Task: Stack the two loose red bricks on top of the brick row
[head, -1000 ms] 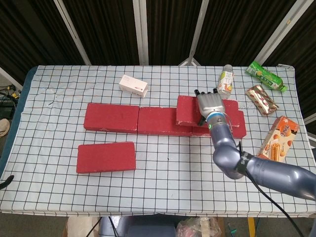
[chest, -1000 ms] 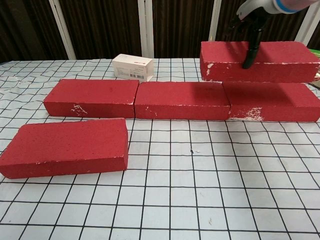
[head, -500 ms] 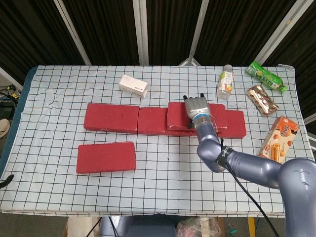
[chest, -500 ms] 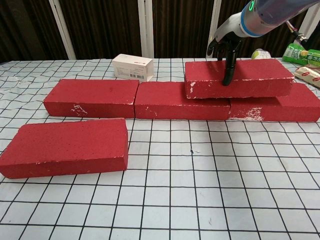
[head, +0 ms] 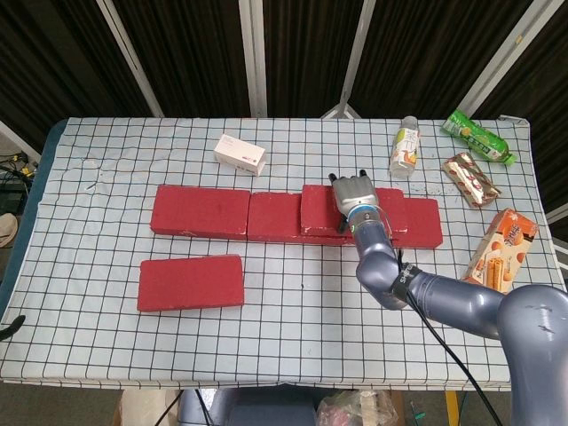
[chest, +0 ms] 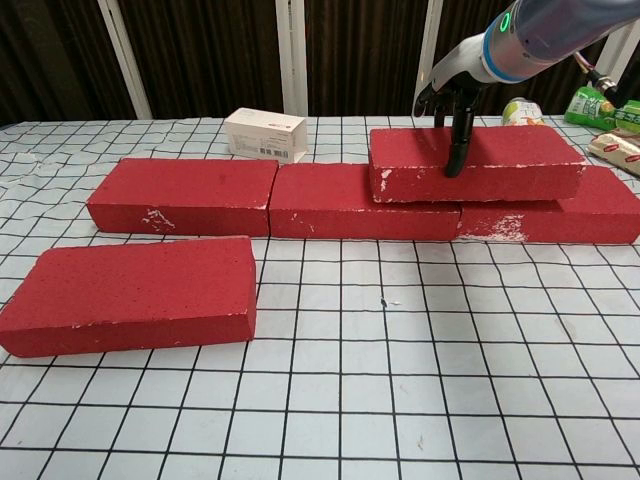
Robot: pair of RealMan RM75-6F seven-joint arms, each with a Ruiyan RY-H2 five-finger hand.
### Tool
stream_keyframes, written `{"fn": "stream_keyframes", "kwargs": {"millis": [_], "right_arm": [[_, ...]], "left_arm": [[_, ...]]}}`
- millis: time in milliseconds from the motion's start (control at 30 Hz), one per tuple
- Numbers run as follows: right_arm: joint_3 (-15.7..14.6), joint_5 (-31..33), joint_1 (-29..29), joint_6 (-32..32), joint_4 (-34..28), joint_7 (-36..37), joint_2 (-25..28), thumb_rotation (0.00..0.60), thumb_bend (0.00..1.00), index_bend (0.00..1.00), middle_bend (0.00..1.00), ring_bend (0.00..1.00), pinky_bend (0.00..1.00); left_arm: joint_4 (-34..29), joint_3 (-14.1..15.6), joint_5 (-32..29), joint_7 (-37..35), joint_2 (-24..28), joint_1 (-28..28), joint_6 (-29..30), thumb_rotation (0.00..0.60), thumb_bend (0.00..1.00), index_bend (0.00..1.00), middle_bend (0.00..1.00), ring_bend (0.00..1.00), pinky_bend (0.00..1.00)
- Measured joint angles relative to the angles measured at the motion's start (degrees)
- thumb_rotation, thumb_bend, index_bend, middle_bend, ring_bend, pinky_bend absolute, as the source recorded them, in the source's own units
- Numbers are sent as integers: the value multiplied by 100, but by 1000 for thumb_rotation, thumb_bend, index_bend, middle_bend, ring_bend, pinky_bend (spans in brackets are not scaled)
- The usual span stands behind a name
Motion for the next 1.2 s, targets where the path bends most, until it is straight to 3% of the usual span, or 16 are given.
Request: {"fn": "stream_keyframes", "kwargs": {"millis": [1200], "right_arm": [[-197, -237, 82, 127, -73, 350, -22, 600, 153, 10, 275, 164, 0]], "left_arm": [[0, 1, -14, 6, 8, 13, 12, 600, 0, 47, 36, 32, 218]]}}
